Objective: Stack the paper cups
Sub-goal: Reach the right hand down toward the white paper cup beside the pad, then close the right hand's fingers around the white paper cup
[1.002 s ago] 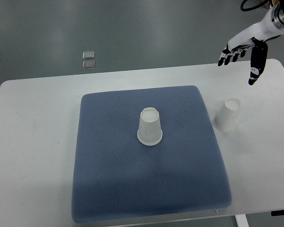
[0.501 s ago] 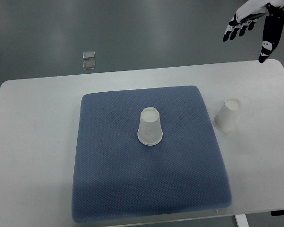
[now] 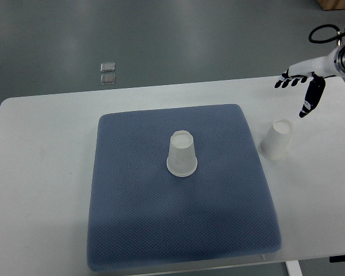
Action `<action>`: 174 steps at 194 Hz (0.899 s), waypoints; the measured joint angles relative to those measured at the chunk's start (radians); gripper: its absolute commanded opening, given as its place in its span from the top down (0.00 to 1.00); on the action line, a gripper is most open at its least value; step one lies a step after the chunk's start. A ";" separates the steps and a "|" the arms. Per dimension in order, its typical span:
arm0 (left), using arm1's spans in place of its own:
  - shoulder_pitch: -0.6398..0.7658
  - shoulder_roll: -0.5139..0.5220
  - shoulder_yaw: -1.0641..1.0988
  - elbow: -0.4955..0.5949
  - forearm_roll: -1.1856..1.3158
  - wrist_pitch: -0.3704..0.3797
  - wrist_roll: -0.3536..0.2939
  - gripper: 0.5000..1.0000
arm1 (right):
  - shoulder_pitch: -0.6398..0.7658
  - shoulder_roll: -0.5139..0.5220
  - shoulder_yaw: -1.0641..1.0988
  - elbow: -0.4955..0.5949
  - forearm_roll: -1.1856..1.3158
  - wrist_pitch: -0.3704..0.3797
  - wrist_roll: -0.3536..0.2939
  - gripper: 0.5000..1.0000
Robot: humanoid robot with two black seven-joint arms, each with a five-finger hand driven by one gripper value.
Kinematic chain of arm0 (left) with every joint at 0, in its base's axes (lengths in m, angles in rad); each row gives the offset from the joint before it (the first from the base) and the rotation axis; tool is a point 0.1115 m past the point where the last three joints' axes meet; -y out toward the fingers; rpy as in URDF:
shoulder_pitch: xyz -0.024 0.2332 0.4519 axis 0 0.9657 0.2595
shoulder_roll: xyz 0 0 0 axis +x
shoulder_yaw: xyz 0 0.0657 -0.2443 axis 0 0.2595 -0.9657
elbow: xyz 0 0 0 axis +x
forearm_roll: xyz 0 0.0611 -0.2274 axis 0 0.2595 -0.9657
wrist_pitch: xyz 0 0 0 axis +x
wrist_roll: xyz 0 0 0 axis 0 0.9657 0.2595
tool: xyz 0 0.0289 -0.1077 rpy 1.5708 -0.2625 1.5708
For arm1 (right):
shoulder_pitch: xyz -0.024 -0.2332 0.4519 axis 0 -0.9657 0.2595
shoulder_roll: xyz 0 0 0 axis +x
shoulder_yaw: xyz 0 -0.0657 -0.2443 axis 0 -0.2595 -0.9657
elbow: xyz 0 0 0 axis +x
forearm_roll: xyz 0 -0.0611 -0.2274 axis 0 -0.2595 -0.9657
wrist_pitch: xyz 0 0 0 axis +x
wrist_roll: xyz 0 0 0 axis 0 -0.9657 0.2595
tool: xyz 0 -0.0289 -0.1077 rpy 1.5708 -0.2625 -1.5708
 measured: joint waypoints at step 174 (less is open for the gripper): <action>0.002 0.000 0.000 0.001 -0.001 0.000 -0.001 0.00 | -0.336 0.095 0.072 -0.182 0.085 -0.174 0.000 0.18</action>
